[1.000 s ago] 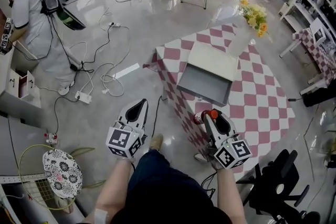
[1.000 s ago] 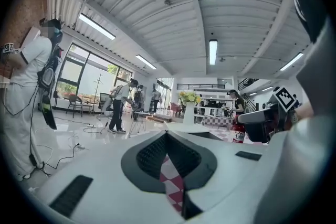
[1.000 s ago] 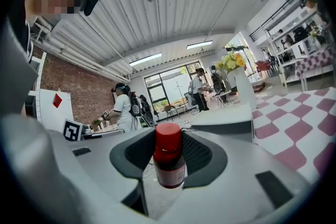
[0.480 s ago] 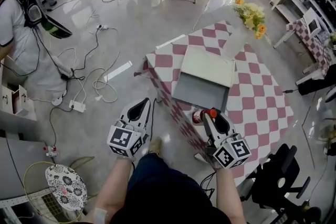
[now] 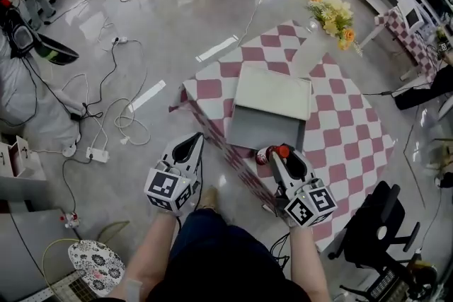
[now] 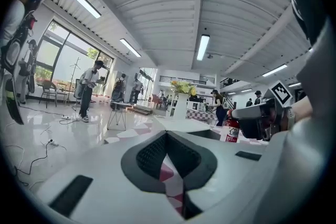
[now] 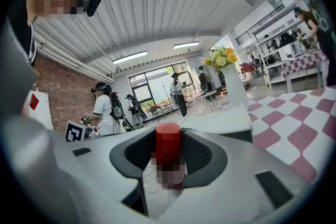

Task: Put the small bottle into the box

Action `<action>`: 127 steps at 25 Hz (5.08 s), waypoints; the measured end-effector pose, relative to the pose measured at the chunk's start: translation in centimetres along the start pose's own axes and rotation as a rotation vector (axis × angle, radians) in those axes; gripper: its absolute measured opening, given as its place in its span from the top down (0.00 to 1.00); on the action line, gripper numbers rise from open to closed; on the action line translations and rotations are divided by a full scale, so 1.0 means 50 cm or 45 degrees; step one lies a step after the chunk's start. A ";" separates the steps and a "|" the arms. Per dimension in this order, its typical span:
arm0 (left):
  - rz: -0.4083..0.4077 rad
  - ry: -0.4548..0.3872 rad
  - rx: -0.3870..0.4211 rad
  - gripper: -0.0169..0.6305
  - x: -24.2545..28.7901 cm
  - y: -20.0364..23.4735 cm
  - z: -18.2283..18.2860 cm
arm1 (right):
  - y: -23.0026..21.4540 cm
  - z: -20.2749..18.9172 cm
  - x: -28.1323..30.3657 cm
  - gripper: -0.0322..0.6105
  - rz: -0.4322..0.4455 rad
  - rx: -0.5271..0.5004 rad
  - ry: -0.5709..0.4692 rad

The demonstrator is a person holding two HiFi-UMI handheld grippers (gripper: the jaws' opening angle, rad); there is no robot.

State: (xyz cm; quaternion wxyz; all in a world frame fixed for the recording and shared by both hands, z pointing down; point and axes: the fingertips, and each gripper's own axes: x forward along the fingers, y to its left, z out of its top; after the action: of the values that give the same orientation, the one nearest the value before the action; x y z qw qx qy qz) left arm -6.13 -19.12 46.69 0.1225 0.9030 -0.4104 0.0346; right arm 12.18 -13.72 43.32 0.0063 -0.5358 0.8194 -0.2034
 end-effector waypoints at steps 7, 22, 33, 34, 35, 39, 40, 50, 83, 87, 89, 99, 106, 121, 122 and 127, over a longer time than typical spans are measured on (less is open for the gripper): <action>-0.097 0.040 0.008 0.97 0.053 0.015 -0.012 | -0.019 0.004 0.044 0.71 -0.054 0.030 -0.015; -0.196 0.067 -0.026 0.97 0.115 0.011 -0.052 | -0.025 -0.008 0.125 0.71 -0.077 -0.006 0.008; -0.181 0.092 -0.066 0.97 0.147 0.009 -0.088 | -0.040 -0.031 0.190 0.71 -0.028 -0.036 0.074; -0.176 0.092 -0.068 0.97 0.149 0.009 -0.092 | -0.040 -0.036 0.195 0.71 -0.021 -0.040 0.084; -0.173 0.094 -0.068 0.97 0.152 0.010 -0.095 | -0.040 -0.040 0.200 0.71 -0.014 -0.046 0.095; -0.174 0.102 -0.068 0.97 0.166 0.013 -0.101 | -0.039 -0.052 0.219 0.71 0.007 -0.091 0.133; -0.175 0.104 -0.076 0.97 0.166 0.014 -0.103 | -0.037 -0.056 0.222 0.71 0.010 -0.104 0.144; -0.133 0.117 -0.115 0.97 0.163 0.040 -0.121 | -0.014 -0.083 0.252 0.71 0.064 -0.259 0.240; -0.096 0.130 -0.162 0.97 0.168 0.054 -0.152 | 0.022 -0.115 0.271 0.71 0.200 -0.452 0.353; -0.090 0.135 -0.155 0.97 0.166 0.049 -0.153 | 0.023 -0.118 0.266 0.71 0.207 -0.469 0.367; -0.086 0.139 -0.146 0.97 0.165 0.049 -0.149 | 0.022 -0.118 0.264 0.71 0.202 -0.481 0.375; -0.078 0.145 -0.148 0.97 0.155 0.038 -0.158 | 0.030 -0.126 0.259 0.70 0.244 -0.489 0.372; -0.062 0.146 -0.152 0.97 0.149 0.039 -0.159 | 0.029 -0.123 0.259 0.66 0.263 -0.457 0.388; -0.038 0.157 -0.157 0.97 0.151 0.036 -0.164 | 0.028 -0.119 0.251 0.66 0.301 -0.435 0.373; -0.037 0.157 -0.156 0.97 0.150 0.036 -0.163 | 0.030 -0.118 0.250 0.66 0.305 -0.435 0.371; -0.032 0.152 -0.156 0.97 0.145 0.039 -0.158 | 0.029 -0.115 0.246 0.66 0.290 -0.434 0.369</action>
State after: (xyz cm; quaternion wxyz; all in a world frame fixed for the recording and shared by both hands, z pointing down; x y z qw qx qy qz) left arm -2.50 -23.71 55.92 0.2023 0.8953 -0.3922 0.0615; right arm 4.37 -22.18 50.67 -0.1789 -0.3986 0.8894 -0.1349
